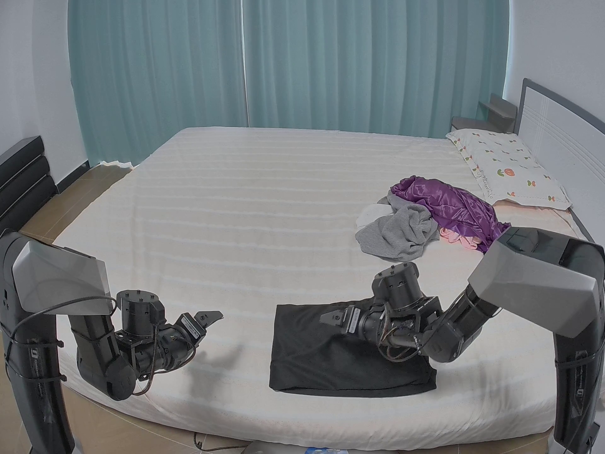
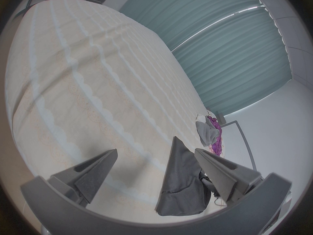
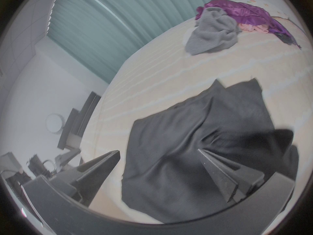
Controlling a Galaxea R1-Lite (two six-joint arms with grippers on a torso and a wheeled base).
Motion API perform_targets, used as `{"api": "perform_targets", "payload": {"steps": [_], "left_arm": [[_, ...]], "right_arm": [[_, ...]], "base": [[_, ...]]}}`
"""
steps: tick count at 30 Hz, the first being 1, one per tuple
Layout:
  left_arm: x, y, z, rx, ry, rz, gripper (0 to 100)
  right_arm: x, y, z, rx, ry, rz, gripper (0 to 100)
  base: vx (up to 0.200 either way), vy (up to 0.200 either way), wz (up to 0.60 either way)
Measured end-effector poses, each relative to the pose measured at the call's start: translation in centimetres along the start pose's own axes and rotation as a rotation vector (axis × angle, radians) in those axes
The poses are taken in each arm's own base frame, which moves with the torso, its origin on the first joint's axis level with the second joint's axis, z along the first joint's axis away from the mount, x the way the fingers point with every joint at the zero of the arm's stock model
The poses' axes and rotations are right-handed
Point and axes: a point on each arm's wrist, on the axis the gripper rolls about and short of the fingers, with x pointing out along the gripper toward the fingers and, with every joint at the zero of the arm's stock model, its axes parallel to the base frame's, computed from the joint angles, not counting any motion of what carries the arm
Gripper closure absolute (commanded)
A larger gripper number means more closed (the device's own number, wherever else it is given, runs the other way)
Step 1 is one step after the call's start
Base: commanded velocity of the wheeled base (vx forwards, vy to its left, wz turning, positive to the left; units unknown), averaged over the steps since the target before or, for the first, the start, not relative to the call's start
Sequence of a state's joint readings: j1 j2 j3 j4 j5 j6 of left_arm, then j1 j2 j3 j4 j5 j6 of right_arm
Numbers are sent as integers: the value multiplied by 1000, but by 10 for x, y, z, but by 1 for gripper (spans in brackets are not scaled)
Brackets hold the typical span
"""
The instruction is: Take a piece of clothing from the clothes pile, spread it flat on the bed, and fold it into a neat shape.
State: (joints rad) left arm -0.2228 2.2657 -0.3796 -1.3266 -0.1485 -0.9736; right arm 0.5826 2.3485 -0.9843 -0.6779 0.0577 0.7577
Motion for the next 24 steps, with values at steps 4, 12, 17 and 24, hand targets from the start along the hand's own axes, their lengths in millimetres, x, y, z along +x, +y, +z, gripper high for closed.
{"api": "perform_targets", "payload": {"steps": [4,12,17,24], "left_arm": [[0,0,0,0,0,1,0],[0,0,0,0,1,2,0],[0,1,0,0,1,2,0],[0,0,0,1,1,2,0]], "right_arm": [[4,-28,28,6,-65,-77,0],[-8,-91,81,27,-245,-219,0],[-14,-109,90,52,-283,-229,0],[-14,-109,89,60,-228,-144,0]], "base": [[0,0,0],[0,0,0],[0,0,0],[0,0,0]]}}
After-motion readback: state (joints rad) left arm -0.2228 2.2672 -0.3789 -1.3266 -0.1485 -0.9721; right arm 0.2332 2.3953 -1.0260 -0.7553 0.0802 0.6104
